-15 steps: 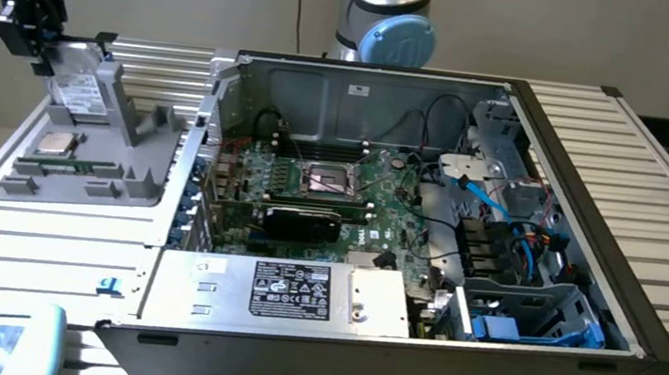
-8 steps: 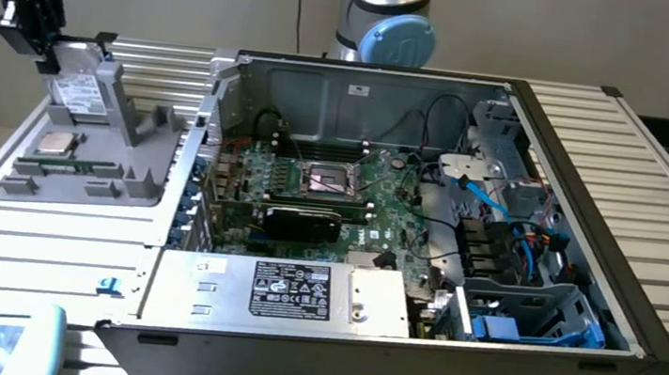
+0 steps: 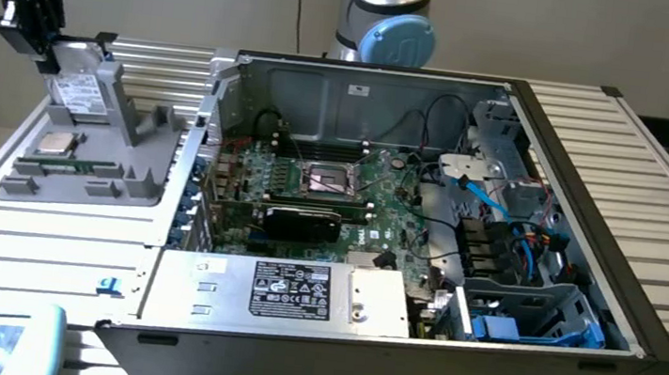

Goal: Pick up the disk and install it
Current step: 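Pick up the disk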

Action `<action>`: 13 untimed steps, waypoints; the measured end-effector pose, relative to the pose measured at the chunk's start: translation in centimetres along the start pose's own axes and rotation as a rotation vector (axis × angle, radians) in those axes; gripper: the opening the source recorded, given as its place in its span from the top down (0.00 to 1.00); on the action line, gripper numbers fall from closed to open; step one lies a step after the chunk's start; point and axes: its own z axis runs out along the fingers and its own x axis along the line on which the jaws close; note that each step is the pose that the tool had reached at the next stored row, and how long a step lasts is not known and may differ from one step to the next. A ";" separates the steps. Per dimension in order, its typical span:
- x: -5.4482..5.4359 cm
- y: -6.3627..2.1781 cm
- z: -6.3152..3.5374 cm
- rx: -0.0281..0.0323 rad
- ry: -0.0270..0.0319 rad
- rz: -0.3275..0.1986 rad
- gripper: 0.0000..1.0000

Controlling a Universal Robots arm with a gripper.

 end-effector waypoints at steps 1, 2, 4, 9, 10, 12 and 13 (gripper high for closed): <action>0.0 0.00 0.00 0.0000 0.0000 0.000 0.63; 0.0 0.00 -0.05 0.0002 0.0005 0.000 0.63; 0.0 0.03 -0.62 0.0008 0.0039 0.000 0.63; 0.0 0.04 -0.92 0.0035 0.0079 0.000 0.63; 0.0 0.05 -0.96 0.0043 0.0084 0.000 0.63; 0.0 0.06 -1.35 0.0083 0.0094 -0.002 0.63; 0.0 0.07 -1.60 0.0106 0.0097 -0.002 0.63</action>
